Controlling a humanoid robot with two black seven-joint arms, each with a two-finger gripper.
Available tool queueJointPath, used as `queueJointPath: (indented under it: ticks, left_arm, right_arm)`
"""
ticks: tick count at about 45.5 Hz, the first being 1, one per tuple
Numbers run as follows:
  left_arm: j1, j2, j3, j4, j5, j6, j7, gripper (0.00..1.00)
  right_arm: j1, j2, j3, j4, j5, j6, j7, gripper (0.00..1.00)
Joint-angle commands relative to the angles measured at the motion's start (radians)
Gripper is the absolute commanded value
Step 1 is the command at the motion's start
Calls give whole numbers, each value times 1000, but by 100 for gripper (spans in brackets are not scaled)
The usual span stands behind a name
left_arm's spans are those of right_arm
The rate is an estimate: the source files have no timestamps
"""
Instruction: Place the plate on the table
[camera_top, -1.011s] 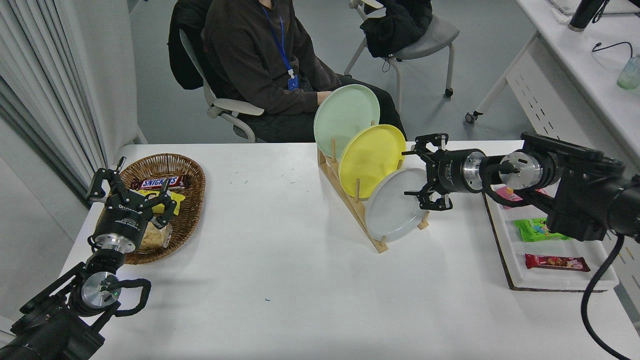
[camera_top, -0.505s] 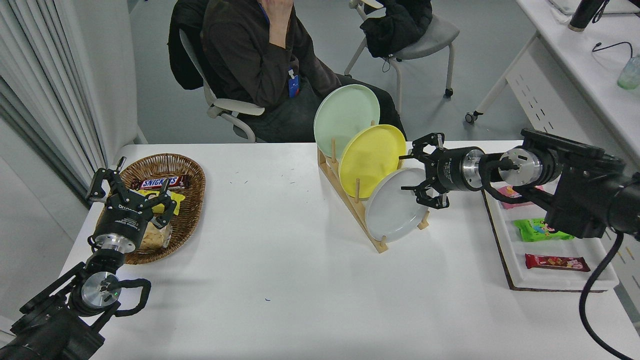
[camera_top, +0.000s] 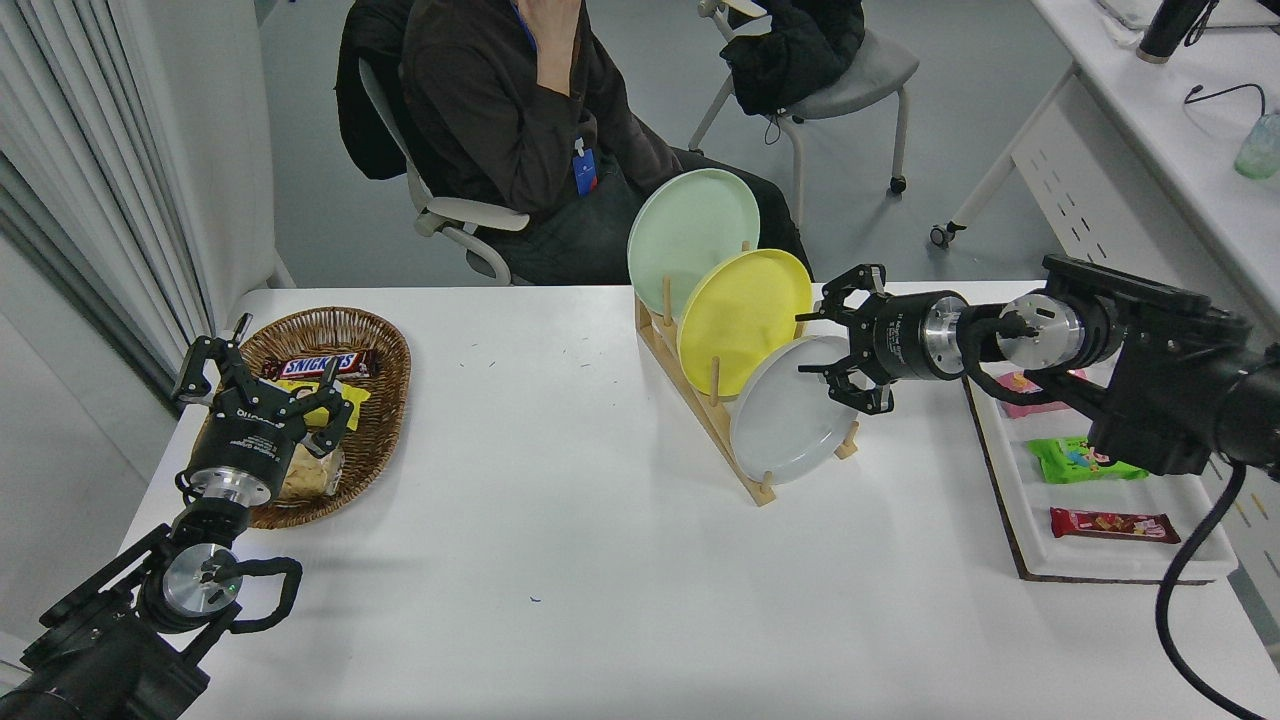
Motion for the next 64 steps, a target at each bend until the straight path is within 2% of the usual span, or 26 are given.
queueJointPath:
  ticks: [1,30,64]
  left_arm:
    - [0,0,-1,0,0,0,0,98]
    - [0,0,0,0,0,0,0,98]
    - [0,0,0,0,0,0,-1,98]
  right_arm:
    - [0,1,2,0,0,0,1,50]
    - [3,-5,9,0,-1,2,0,44]
    - [3,-6,8,1,0,0,-2,31]
